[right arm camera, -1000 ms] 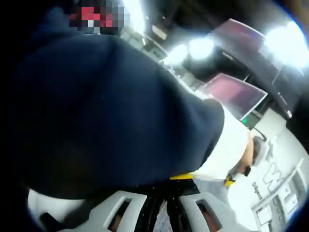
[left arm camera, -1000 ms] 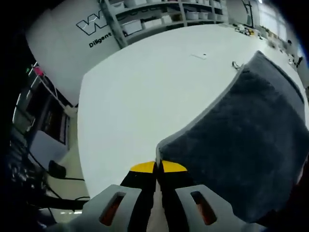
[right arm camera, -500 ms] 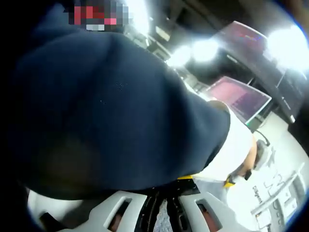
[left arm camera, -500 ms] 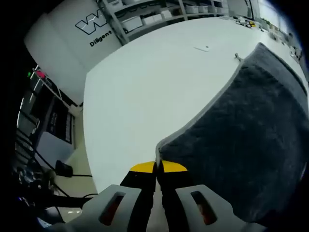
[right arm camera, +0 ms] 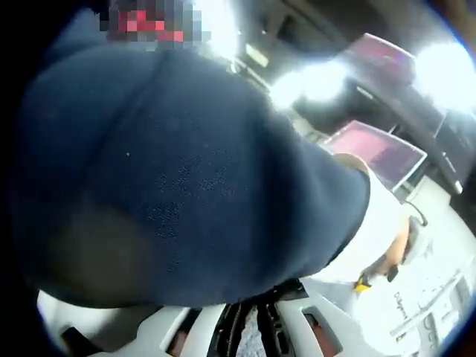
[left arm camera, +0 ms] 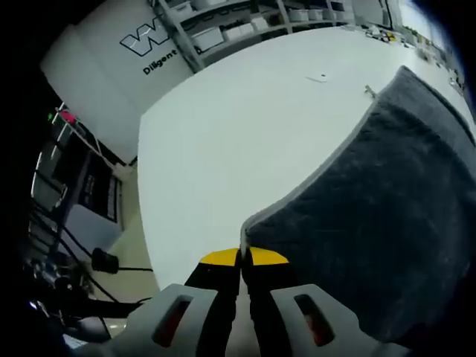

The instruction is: Open the folded towel by lifting each exposed corner and separating the folded layers until the towel lies flat within the target outline without major curled edges

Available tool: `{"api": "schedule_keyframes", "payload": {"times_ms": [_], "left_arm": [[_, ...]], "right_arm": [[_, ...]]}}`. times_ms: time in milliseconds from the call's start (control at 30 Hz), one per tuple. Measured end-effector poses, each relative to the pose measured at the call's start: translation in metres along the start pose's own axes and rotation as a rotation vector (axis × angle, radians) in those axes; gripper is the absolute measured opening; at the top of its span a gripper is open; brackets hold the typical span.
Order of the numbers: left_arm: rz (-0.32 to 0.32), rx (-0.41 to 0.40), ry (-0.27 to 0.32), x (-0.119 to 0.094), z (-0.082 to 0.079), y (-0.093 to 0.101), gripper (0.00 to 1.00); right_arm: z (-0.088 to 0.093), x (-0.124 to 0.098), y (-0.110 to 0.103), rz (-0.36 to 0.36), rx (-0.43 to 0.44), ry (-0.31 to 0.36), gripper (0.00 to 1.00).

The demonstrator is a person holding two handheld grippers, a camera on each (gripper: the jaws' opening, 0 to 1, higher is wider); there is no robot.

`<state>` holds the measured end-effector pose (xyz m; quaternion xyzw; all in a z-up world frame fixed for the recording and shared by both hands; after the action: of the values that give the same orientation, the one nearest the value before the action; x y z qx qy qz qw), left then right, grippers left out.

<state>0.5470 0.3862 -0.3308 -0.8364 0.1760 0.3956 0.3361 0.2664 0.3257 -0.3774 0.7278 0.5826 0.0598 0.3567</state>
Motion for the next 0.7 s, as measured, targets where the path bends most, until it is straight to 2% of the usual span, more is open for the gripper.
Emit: {"api": "schedule_keyframes", "payload": {"times_ms": [300,367,700], "left_arm": [[-0.031,-0.008,0.039,-0.005,-0.009,-0.014,0.03],[-0.036,-0.014,0.042,-0.006,-0.006,-0.005,0.03],[-0.064,-0.002,0.064,-0.013,-0.004,-0.008,0.03]], "right_arm": [[-0.001,0.008,0.003,-0.012,-0.02,0.003,0.0],[-0.001,0.011,0.004,-0.015,-0.025,-0.005,0.0],[-0.002,0.02,0.007,-0.015,-0.036,-0.012,0.0]]}}
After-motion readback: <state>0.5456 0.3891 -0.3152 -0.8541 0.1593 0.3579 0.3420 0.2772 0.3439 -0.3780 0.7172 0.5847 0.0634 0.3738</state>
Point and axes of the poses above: the point that each gripper's makers call its tool centre point, and the gripper's own axes: x roughly forward along the fingers, y roughly to its right, z roughly out of its underside, the point moved 7 cm from there along -x, roughly backward along the fingers, and after that the axes turned 8 degrees about x, right-handed, at the moved point
